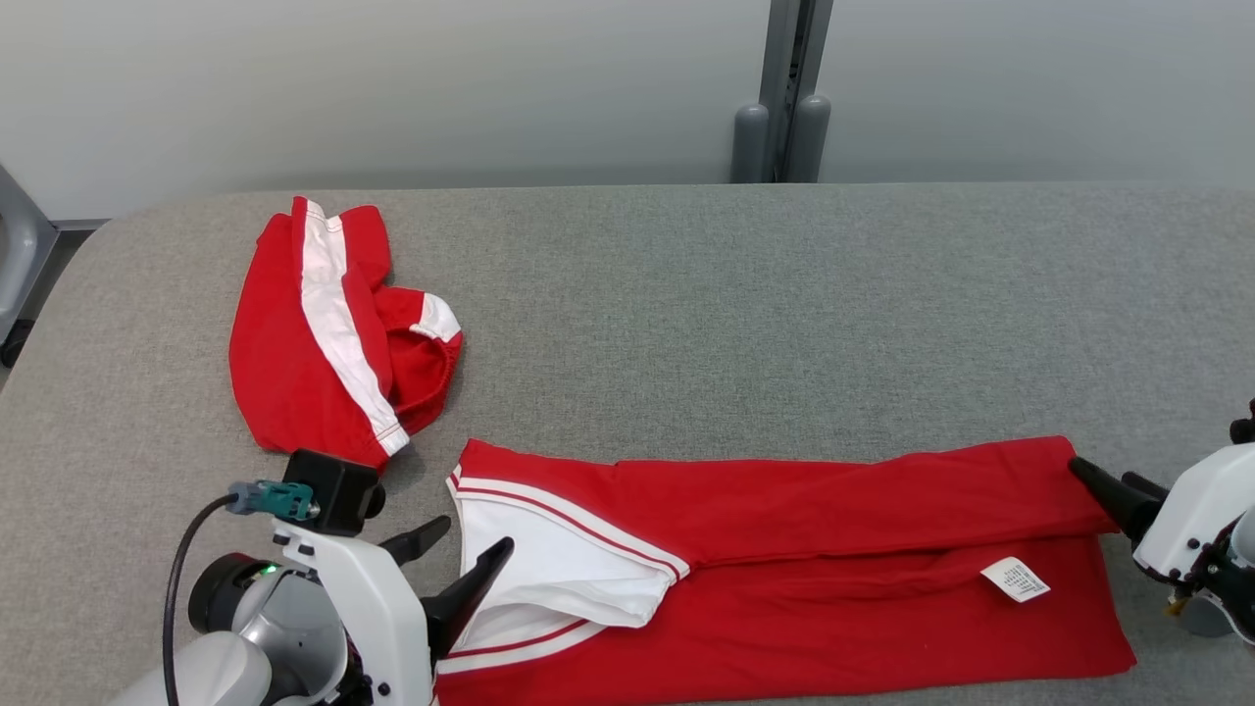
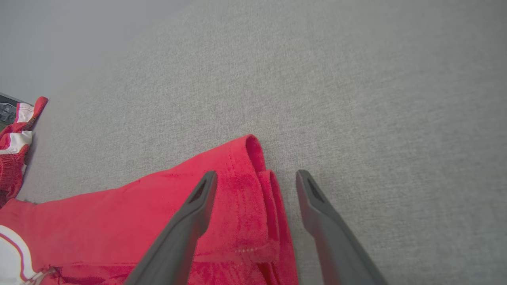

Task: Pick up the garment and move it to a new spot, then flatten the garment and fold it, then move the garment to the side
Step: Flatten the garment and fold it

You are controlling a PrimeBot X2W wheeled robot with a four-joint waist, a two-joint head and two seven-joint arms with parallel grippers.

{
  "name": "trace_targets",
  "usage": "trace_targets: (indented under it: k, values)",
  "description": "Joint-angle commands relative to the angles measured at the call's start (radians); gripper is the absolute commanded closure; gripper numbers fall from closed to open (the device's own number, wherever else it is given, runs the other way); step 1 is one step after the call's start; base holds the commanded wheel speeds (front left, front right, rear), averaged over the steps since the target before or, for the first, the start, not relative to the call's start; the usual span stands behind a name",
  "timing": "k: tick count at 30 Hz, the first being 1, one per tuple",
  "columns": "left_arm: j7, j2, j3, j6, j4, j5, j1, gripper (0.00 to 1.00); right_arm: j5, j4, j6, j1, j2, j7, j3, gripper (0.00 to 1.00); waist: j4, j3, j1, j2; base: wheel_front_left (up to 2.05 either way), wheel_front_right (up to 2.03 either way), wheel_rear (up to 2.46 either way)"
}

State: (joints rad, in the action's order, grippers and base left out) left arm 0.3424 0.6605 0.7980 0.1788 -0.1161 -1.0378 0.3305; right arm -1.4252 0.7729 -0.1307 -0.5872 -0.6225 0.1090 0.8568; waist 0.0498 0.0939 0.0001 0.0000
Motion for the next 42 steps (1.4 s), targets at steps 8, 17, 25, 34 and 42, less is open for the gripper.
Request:
trace_targets:
  k: [8, 17, 25, 34, 42]
  values:
    - [-0.010, -0.027, 0.022, -0.002, 0.010, 0.002, -0.030, 0.00, -0.019, 0.113, 0.000, -0.005, 0.062, 0.130, 0.020, 0.00, 0.021, -0.003, -0.0001, 0.0000, 0.00, 0.00, 0.00]
    - [-0.012, -0.035, 0.032, 0.000, 0.011, 0.009, -0.030, 0.00, -0.030, 0.178, 0.000, -0.017, 0.096, 0.192, 0.015, 0.00, 0.027, 0.013, -0.0001, 0.0000, 0.00, 0.00, 0.00]
    - [-0.040, -0.041, 0.033, 0.007, 0.021, 0.032, -0.022, 0.00, -0.039, 0.178, 0.000, -0.009, 0.119, 0.219, 0.012, 1.00, 0.032, 0.020, -0.0001, 0.0000, 0.00, 0.00, 0.00]
    - [-0.189, -0.067, -0.029, 0.032, 0.021, 0.066, -0.033, 0.00, -0.038, 0.122, -0.001, 0.009, 0.097, 0.202, -0.001, 1.00, 0.034, 0.018, -0.0001, 0.0000, 0.00, 0.00, 0.00]
    - [-0.305, -0.092, -0.056, 0.050, 0.050, 0.089, -0.079, 0.00, -0.041, 0.063, -0.001, 0.027, 0.061, 0.167, -0.023, 1.00, 0.042, 0.017, -0.0001, 0.0000, 0.00, 0.00, 0.00]
